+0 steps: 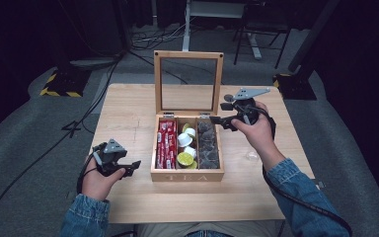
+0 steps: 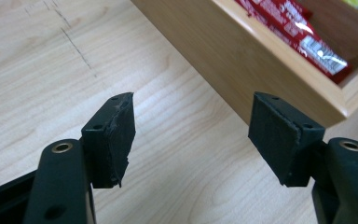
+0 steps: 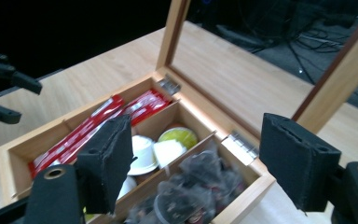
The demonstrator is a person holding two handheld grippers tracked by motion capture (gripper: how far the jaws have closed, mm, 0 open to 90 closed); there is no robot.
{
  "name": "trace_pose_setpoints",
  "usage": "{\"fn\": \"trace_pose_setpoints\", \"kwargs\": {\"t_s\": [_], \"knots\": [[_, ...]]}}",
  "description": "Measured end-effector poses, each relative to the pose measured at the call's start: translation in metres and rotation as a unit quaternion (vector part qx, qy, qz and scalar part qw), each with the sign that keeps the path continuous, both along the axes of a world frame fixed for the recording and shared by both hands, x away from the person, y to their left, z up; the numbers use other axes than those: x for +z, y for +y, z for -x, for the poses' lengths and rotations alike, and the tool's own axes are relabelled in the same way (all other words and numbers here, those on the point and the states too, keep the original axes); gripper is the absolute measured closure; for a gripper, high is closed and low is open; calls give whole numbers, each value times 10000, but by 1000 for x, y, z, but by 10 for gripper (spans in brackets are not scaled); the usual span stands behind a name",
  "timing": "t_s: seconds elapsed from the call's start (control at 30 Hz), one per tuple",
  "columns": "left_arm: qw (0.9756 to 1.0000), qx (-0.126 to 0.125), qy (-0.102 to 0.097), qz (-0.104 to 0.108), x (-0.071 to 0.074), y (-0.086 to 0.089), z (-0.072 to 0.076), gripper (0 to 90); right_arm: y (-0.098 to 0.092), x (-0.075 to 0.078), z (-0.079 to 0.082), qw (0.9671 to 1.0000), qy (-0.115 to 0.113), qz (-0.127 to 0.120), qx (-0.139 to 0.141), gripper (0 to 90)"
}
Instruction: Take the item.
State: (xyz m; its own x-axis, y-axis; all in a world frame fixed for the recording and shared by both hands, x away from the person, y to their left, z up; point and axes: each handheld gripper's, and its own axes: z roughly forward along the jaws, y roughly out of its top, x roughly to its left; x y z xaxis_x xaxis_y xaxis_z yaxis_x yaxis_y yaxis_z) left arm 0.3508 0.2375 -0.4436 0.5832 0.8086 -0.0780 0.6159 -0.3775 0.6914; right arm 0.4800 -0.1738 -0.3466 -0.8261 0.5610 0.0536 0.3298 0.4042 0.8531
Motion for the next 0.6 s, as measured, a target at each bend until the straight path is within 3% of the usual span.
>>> {"fn": "trace_pose_setpoints", "kwargs": {"t_s": [0.17,0.6], "knots": [[9999,-37,114,-100,-7,0,4,317,7,-14,7,9995,139,284,65,295],[9991,-34,374,-193,-31,-2,3,325,23,-55,3,9958,495,757,151,374]]}}
